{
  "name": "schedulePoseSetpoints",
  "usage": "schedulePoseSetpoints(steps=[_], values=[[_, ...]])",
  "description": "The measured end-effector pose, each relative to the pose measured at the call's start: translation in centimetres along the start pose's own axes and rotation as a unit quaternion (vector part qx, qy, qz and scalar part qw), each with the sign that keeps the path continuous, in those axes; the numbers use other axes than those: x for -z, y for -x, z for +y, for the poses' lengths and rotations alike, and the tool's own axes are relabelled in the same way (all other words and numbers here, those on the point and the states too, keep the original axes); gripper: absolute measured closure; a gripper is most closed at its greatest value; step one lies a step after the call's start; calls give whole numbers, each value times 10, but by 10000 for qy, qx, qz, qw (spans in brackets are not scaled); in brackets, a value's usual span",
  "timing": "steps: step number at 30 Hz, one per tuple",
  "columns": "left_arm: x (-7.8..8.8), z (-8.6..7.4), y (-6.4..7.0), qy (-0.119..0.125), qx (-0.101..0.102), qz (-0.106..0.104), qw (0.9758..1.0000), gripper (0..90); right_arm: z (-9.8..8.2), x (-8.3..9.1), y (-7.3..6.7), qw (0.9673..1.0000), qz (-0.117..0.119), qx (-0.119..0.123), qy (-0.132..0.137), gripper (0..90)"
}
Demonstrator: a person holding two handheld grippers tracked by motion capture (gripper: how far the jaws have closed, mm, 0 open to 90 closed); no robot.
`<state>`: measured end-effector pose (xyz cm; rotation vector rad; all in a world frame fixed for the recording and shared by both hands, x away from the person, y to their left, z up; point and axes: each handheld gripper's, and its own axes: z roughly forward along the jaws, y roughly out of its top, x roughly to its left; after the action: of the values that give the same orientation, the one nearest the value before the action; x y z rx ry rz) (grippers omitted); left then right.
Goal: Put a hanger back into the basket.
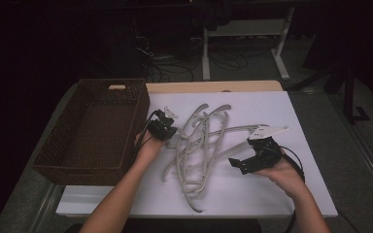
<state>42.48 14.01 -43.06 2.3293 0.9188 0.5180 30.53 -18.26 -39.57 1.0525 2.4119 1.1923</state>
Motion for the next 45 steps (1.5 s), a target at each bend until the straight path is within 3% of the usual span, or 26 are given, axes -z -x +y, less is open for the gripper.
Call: schedulePoseSetpoints(steps=[2, 4, 6, 7, 10, 12, 15, 19, 20, 28, 34, 45], values=[[6, 1, 0, 135, 112, -102, 9998, 841, 0, 0, 0, 10000, -2, -7, 5, 0], [16, 2, 3, 280, 176, -244, 9992, 742, 0, 1, 1, 10000, -6, -15, 18, 0], [33, 3, 11, 487, 263, -640, 9964, 690, 0, 1, 1, 10000, -10, -17, 19, 0], [33, 3, 11, 487, 263, -640, 9964, 656, 0, 1, 1, 10000, -10, -17, 19, 0], [46, 1, 22, 553, 351, -1067, 9921, 594, 0, 1, 1, 10000, -12, -10, 18, 0], [51, -2, 30, 535, 394, -1256, 9899, 505, 0, 1, 0, 10000, -17, -3, 14, 0], [53, -9, 42, 500, 387, -1449, 9874, 455, 0, 1, 0, 10000, -20, -15, 7, 0], [45, -17, 53, 347, 262, -1419, 9889, 436, 0, -1, 0, 10000, -18, 5, -10, 0], [38, -20, 57, 234, 179, -1360, 9903, 436, 0, -1, 0, 10000, -20, 11, -16, 0], [23, -24, 70, -46, -157, -1156, 9932, 472, -1, 0, 1, 10000, -34, -3, -20, 0], [20, -24, 74, -64, -155, -1090, 9939, 502, -2, -1, 0, 10000, -38, -3, -38, 0], [20, -23, 71, -19, -98, -873, 9961, 662, -1, -2, 0, 10000, -37, 6, -46, 0]])
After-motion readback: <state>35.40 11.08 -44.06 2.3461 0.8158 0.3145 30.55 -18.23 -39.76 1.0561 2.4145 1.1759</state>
